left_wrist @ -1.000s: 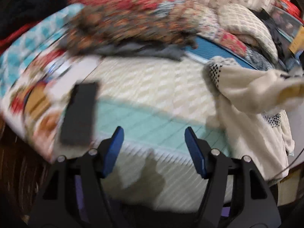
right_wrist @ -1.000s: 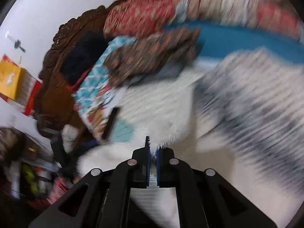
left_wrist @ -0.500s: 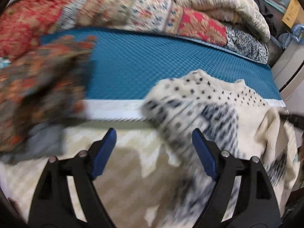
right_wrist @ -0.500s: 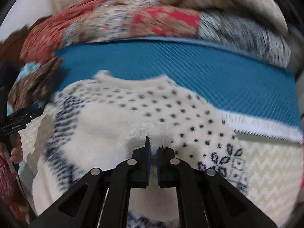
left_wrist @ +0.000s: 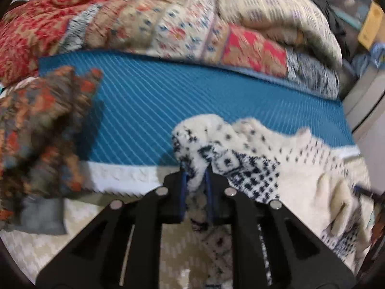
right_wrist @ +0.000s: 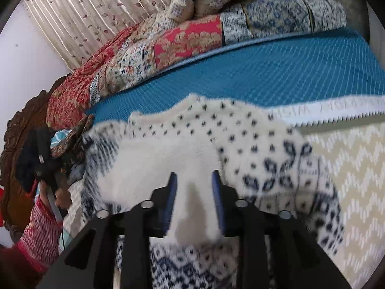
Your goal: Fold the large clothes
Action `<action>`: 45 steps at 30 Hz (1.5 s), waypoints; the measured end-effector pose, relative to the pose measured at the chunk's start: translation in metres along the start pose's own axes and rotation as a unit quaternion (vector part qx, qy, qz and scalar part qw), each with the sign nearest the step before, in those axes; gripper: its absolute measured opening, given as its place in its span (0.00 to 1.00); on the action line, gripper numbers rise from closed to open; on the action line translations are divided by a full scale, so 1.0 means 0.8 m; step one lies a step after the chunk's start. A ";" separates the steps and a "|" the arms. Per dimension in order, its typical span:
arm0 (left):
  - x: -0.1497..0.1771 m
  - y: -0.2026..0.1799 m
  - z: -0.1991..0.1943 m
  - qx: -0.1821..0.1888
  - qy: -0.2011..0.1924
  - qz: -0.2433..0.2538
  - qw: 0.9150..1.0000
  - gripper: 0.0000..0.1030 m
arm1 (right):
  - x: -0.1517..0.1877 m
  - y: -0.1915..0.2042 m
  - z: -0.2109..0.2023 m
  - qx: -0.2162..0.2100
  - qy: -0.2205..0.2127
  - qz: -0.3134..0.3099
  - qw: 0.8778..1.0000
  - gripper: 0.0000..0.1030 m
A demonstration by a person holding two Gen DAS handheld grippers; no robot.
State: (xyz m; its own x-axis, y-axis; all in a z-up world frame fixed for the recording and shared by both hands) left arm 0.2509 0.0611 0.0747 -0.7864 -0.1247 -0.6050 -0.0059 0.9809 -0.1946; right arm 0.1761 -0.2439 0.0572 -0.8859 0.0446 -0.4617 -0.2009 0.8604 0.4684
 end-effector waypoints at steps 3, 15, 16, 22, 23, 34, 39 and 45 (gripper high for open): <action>-0.005 0.015 0.003 -0.025 0.005 -0.006 1.000 0.13 | 0.015 0.008 0.021 0.005 0.031 -0.020 0.999 0.45; 0.071 0.019 -0.052 0.013 0.003 -0.004 1.000 0.76 | -0.040 0.021 -0.017 0.150 -0.027 -0.136 0.979 0.78; 0.084 0.015 -0.062 0.012 -0.005 0.011 1.000 0.83 | -0.042 0.017 -0.010 0.122 -0.013 -0.122 0.985 0.78; 0.163 -0.009 -0.039 -0.007 0.085 0.108 0.990 0.85 | 0.005 -0.014 0.031 0.046 0.057 -0.049 0.996 0.61; 0.170 -0.007 -0.036 -0.004 0.097 0.104 0.990 0.85 | 0.017 -0.017 0.034 0.049 0.064 -0.045 0.996 0.55; 0.198 0.016 -0.072 -0.009 0.098 0.066 0.993 0.06 | 0.026 -0.003 0.013 0.045 0.048 -0.074 0.995 0.75; 0.215 0.046 -0.102 -0.006 0.102 0.012 0.995 0.06 | -0.035 0.000 -0.027 0.149 -0.050 -0.122 0.980 0.75; 0.231 0.047 -0.076 -0.026 0.123 0.002 0.992 0.12 | -0.039 -0.086 0.056 0.190 0.015 -0.045 0.981 0.67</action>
State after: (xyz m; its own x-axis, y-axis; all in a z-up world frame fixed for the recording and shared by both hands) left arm 0.0680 0.0838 0.0023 -0.9134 -0.0873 -0.3976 -0.0295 0.9884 -0.1492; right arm 0.2362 -0.2817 0.0054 -0.8848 -0.0507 -0.4632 -0.1137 0.9875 0.1091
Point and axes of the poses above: each gripper's, at about its wrist camera, not at the fingertips, and z roughly the way its jaws point, y to its left, x to its underside, the point moved 4 cm from there along z, roughly the way its jaws point, and after that the axes turned 2 degrees about -x, right-handed, at the moved point
